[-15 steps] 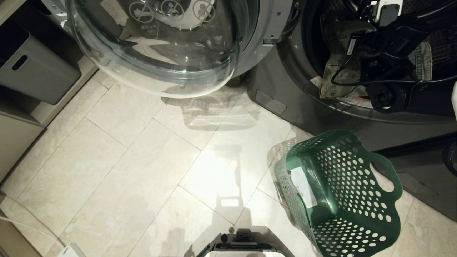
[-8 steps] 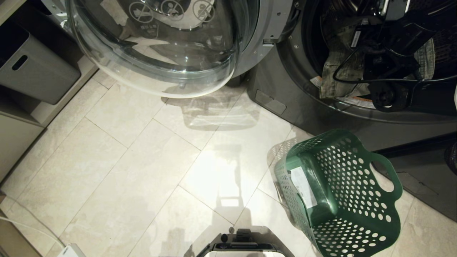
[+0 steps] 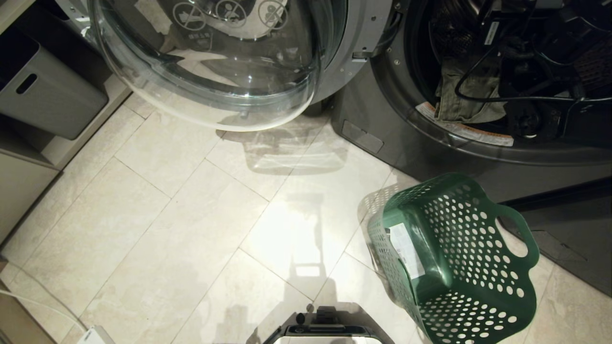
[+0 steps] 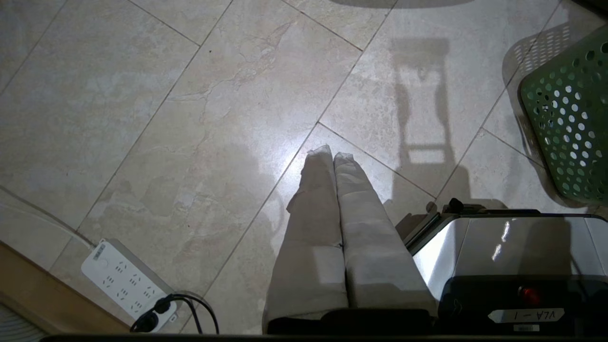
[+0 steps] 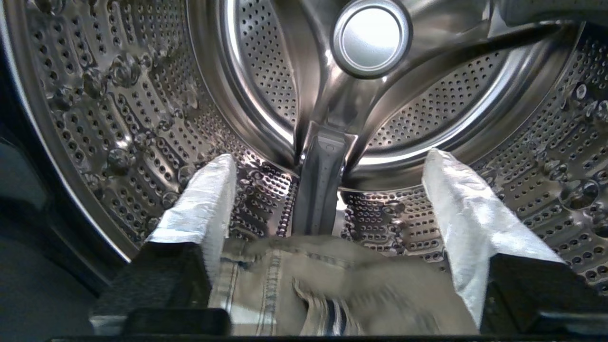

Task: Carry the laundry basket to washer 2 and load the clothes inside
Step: Place the clothes into the washing machine

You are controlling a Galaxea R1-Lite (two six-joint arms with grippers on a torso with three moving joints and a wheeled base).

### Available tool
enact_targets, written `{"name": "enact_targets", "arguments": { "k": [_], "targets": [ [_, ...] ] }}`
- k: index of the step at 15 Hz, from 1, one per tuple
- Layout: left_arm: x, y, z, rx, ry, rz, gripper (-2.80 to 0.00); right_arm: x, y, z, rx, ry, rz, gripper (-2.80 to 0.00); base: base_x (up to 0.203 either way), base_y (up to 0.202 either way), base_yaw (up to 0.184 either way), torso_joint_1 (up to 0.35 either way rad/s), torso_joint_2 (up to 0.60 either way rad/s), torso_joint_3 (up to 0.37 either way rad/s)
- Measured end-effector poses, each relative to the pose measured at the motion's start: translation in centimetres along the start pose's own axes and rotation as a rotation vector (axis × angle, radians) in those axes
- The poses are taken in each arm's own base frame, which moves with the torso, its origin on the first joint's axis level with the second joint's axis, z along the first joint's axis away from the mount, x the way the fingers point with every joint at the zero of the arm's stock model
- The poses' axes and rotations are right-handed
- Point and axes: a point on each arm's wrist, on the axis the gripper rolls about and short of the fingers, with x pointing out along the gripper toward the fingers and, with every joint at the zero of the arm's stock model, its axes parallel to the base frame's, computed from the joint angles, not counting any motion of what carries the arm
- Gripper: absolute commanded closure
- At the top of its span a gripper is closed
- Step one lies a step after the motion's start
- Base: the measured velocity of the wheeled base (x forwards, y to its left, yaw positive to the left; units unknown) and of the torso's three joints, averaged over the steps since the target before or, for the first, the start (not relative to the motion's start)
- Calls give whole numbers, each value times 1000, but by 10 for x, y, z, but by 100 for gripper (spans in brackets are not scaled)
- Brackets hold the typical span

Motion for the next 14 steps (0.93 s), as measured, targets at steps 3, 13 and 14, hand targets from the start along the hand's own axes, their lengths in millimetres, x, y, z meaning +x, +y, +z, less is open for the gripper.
{"name": "enact_targets", "arguments": {
  "k": [3, 13, 14],
  "targets": [
    [0, 0, 0, 0, 0, 0, 0, -5, -1, -5, -17, 34, 12, -280, 0, 0, 0, 0, 0, 0],
    [0, 0, 0, 0, 0, 0, 0, -57, -32, 2, -47, 395, 123, 0, 0, 0, 0, 0, 0, 0],
    [0, 0, 0, 0, 0, 0, 0, -64, -36, 0, -59, 430, 130, 0, 0, 0, 0, 0, 0, 0]
  ]
}}
